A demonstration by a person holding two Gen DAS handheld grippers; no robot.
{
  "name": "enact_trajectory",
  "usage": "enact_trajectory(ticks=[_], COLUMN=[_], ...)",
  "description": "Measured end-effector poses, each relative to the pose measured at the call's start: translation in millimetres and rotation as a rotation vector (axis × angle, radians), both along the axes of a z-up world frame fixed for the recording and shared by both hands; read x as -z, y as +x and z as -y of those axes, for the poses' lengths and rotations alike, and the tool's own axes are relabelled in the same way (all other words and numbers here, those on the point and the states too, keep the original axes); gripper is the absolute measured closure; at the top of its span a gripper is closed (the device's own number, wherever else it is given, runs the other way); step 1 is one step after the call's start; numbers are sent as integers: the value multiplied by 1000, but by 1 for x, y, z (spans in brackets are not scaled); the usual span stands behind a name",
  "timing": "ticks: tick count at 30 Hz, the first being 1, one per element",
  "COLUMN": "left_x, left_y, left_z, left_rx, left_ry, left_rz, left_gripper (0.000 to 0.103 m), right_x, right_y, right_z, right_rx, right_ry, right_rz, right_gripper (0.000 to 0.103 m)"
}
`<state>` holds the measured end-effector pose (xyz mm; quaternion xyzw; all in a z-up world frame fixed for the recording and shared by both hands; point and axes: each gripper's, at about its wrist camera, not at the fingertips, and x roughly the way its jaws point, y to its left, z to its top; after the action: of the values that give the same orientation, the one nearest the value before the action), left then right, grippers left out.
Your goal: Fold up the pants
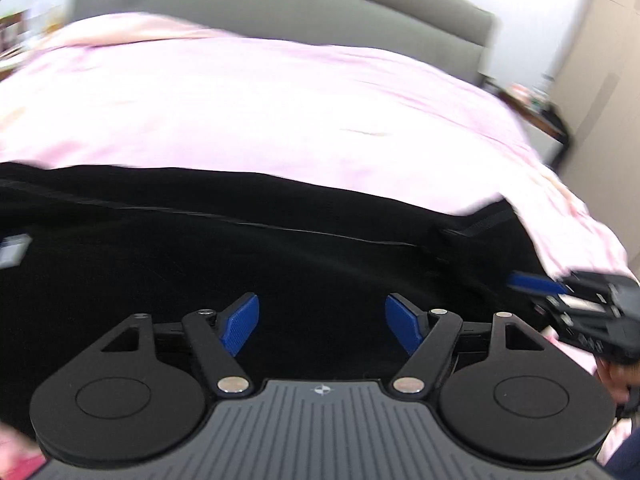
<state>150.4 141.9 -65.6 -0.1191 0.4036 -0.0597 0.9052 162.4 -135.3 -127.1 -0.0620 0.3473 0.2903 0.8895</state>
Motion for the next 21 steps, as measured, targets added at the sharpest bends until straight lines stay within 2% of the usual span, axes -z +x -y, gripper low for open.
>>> enact_trajectory(ticks=[4,7,9,11,12,14,16,21], left_x=[-29,-42,-38,-27,-20,-7,1,18], left_y=[-10,-27,-41,-59,-67,-75,-77,-81], left_z=[-74,-128,-160,-189,-199,-212,-220,-235], left_rx=[-187,-355,-515,-707,-766,-817,-826,-838], left_ry=[-50,-95,-132,-215,-256,-304,-309,-406], left_rz=[-61,-36,-33,-20,-4,5,-6,2], left_gripper=[17,13,13,13,13,13,13,13], right_x=[-6,-10,-13,-11,-10,-7,-3,4], right_y=[-15,-22,-28,-27,-27,-28,-29,-37], right_z=[-21,-50,-69,-96,-109,-135,-163,-232], right_rx=[-47,-87,-91,-90,-88,-85,-96,-156], right_ry=[-11,-11,13,49,68,104,136,198], right_rz=[8,14,4,-20,-38,-75,-102,-137], right_gripper=[85,85,85,85,85,85,84,84])
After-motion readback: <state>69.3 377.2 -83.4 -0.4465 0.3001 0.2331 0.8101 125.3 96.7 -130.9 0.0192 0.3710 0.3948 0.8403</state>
